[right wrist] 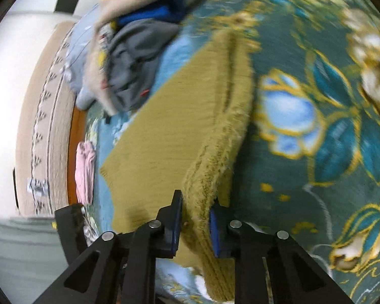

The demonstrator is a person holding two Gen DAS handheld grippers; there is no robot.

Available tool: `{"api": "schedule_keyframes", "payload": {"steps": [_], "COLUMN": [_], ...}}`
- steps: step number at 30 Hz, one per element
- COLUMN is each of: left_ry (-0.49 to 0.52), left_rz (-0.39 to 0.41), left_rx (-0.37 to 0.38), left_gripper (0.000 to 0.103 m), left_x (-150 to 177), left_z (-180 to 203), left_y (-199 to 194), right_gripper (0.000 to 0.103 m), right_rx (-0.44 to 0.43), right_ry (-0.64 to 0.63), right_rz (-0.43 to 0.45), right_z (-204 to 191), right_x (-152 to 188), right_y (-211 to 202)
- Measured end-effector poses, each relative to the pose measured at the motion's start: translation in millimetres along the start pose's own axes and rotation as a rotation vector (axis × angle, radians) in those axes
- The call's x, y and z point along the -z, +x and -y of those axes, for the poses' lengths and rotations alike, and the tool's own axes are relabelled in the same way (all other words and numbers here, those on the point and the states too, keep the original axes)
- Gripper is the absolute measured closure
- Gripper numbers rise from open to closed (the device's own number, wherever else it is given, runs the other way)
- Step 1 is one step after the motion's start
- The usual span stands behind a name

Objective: Fold clothes

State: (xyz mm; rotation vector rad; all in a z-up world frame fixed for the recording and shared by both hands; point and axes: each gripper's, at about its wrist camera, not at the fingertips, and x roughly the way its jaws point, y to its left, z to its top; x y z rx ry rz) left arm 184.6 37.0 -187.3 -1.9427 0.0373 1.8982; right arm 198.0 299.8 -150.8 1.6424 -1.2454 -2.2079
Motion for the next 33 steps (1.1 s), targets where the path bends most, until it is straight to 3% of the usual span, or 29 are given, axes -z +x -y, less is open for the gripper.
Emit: {"api": "schedule_keyframes", "payload": {"steps": [4, 7, 14, 19, 23, 27, 33], "left_ry": [-0.142, -0.321, -0.542, -0.754, -0.882, -0.915, -0.92], "left_rz": [0.044, 0.138, 0.371, 0.504, 0.547, 0.557, 0.517], "left_rx": [0.135, 0.264, 0.282, 0.413, 0.513, 0.535, 0.549], "left_gripper": [0.061, 0.061, 0.061, 0.061, 0.061, 0.061, 0.061], "left_x": [-2, 2, 31, 39, 45, 50, 51], "left_z": [-21, -72, -179, -233, -263, -266, -271], "left_y": [-13, -43, -110, -130, -123, -121, -115], "right_gripper": [0.083, 0.083, 0.083, 0.083, 0.086, 0.087, 0.087], "right_rx": [0.007, 0.031, 0.091, 0.124, 0.157, 0.199, 0.207], "right_ry": [-0.128, -0.252, -0.588, -0.804, -0.911, -0.903, -0.886], "right_rz": [-0.022, -0.053, -0.161, -0.295, -0.381, -0.456, -0.499], "right_z": [-48, -88, -192, -253, -276, -276, -267], "right_x": [-4, -2, 17, 54, 85, 100, 110], "right_y": [4, 13, 59, 112, 152, 187, 204]}}
